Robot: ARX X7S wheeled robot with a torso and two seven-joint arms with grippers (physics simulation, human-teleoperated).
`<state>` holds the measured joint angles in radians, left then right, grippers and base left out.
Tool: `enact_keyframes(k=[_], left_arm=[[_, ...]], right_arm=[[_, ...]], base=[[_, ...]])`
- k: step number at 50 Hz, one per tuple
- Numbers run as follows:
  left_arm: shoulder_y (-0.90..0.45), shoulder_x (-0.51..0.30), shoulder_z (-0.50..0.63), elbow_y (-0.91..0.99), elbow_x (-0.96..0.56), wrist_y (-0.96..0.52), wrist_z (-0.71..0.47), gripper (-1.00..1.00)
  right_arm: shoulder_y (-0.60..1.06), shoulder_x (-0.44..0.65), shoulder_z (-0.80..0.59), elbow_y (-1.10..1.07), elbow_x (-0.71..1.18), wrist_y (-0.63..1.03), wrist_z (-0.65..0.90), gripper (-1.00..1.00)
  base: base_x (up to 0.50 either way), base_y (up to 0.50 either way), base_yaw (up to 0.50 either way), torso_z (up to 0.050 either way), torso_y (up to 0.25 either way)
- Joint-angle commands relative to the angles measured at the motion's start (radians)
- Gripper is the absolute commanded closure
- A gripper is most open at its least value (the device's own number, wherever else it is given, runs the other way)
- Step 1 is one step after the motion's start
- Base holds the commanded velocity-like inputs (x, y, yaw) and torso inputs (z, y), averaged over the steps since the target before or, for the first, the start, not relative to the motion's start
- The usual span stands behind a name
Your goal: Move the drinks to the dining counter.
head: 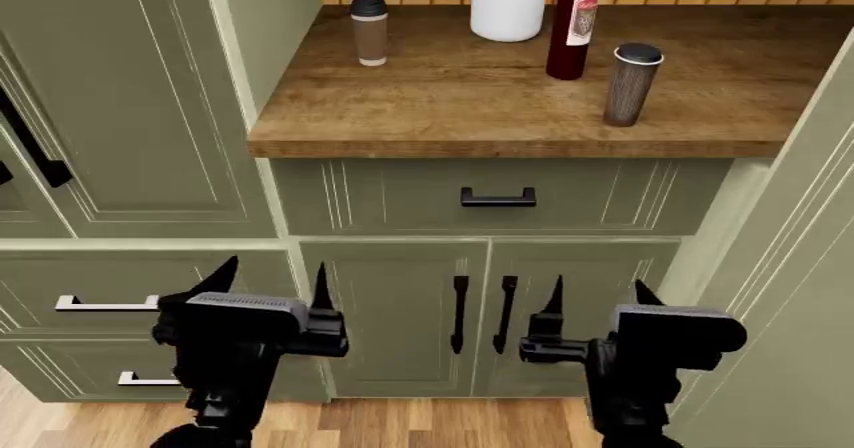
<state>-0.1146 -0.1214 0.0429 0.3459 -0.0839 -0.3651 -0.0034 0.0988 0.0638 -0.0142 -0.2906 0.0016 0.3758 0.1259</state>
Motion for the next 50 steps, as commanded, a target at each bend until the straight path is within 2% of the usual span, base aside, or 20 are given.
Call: enact_keyframes(k=[1, 2, 3, 5, 6, 10, 15, 24, 35, 41, 50], left_arm=[[-0.18, -0.083, -0.073, 0.197, -0.079, -0.304, 0.03, -1.0], [-0.205, -0.09, -0.08, 0.196, -0.082, -0.324, 0.028, -1.0], [-0.238, -0.1, -0.09, 0.202, -0.096, -0.36, 0.035, -1.0], [-0.283, -0.107, -0.101, 0.231, -0.117, -0.434, 0.036, -1.0], [-0.316, -0.106, -0.12, 0.255, -0.142, -0.475, 0.04, -1.0], [-0.44, -0.131, -0.111, 0.305, -0.148, -0.57, 0.029, -1.0], [-0.579, -0.153, -0.07, 0.322, -0.147, -0.665, 0.022, -1.0], [-0.628, -0.145, -0.119, 0.409, -0.188, -0.751, 0.018, -1.0], [-0.593, -0.154, -0.1, 0.381, -0.171, -0.703, 0.01, -1.0], [-0.608, -0.161, -0.095, 0.392, -0.172, -0.722, 0.004, -1.0], [-0.594, -0.165, -0.11, 0.402, -0.177, -0.724, -0.001, -1.0]], right_arm=[[0.206, 0.059, 0.019, -0.264, 0.017, 0.409, 0.022, -1.0], [0.248, 0.04, 0.064, -0.282, 0.053, 0.447, 0.018, -1.0], [0.305, 0.052, 0.075, -0.312, 0.091, 0.556, -0.015, -1.0], [0.351, 0.086, 0.045, -0.349, 0.086, 0.571, -0.03, -1.0], [0.4, 0.088, 0.047, -0.38, 0.094, 0.655, -0.029, -1.0], [0.559, 0.09, 0.075, -0.464, 0.121, 0.828, -0.033, -1.0], [0.67, 0.099, 0.086, -0.54, 0.133, 0.965, -0.028, -1.0], [0.674, 0.094, 0.113, -0.594, 0.159, 0.988, -0.046, -1.0], [0.682, 0.091, 0.153, -0.611, 0.16, 0.999, -0.034, -1.0], [0.757, 0.094, 0.181, -0.651, 0.17, 1.073, -0.034, -1.0], [0.744, 0.092, 0.185, -0.655, 0.18, 1.074, -0.035, -1.0]], base=[[0.0, 0.0, 0.0, 0.0, 0.0], [0.0, 0.0, 0.0, 0.0, 0.0], [0.0, 0.0, 0.0, 0.0, 0.0], [0.0, 0.0, 0.0, 0.0, 0.0], [0.0, 0.0, 0.0, 0.0, 0.0], [0.0, 0.0, 0.0, 0.0, 0.0], [0.0, 0.0, 0.0, 0.0, 0.0], [0.4, 0.0, 0.0, 0.0, 0.0], [0.5, 0.0, 0.0, 0.0, 0.0], [0.5, 0.0, 0.0, 0.0, 0.0], [0.5, -0.15, 0.0, 0.0, 0.0]])
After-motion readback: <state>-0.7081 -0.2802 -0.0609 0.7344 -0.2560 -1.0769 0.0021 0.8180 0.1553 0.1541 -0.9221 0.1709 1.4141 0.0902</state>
